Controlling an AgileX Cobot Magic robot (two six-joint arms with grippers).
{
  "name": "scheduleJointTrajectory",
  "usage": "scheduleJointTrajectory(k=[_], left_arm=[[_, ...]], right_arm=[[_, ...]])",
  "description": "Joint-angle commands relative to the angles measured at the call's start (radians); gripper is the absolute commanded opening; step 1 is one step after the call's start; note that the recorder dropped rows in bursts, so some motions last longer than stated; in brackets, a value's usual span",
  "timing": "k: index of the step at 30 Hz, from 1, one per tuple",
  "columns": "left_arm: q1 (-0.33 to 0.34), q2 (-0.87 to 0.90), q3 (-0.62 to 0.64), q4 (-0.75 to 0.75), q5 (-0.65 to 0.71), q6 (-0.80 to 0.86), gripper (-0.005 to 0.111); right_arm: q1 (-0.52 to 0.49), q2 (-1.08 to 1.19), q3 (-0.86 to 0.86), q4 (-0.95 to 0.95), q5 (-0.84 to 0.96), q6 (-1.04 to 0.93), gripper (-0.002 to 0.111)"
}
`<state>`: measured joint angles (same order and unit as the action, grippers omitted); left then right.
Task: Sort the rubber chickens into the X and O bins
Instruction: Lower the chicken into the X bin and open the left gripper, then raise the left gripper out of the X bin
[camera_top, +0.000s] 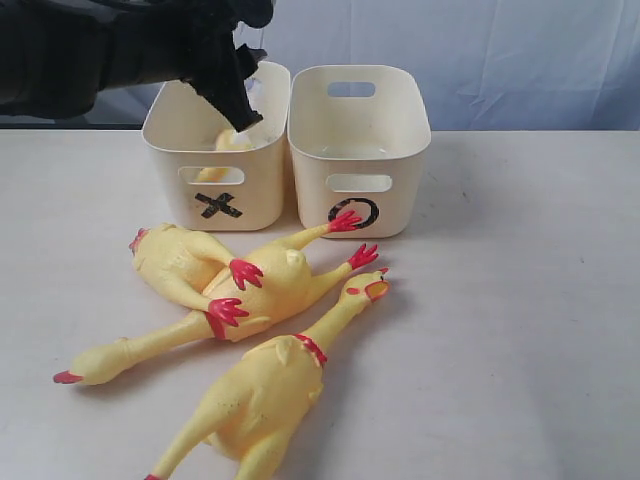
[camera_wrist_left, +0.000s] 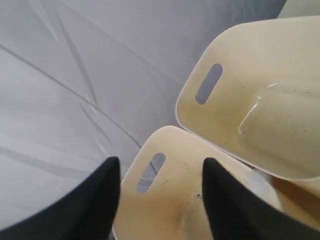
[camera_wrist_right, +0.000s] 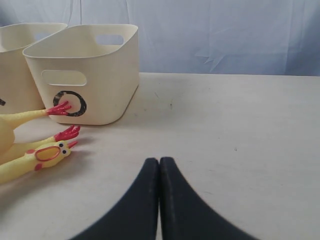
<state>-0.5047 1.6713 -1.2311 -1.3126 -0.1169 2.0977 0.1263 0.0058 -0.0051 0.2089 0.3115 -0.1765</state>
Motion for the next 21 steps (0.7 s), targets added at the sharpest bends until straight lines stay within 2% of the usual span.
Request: scheduleJointTrajectory(k=[1, 11, 21], left_arm=[[-0.006, -0.001, -0.005, -0.017, -0.097, 0.026, 0.063], [-0.006, -0.024, -0.005, -0.030, -0.124, -0.200, 0.063], [-0.006, -0.103, -0.005, -0.251, -0.110, -0.214, 0.063]], right_arm=[[0.003, -0.006, 0.005, 0.002, -0.007, -0.002, 0.000], [0.003, -0.006, 0.005, 0.002, -0.007, -0.002, 0.000], [0.003, -0.006, 0.005, 0.002, -0.007, -0.002, 0.000]])
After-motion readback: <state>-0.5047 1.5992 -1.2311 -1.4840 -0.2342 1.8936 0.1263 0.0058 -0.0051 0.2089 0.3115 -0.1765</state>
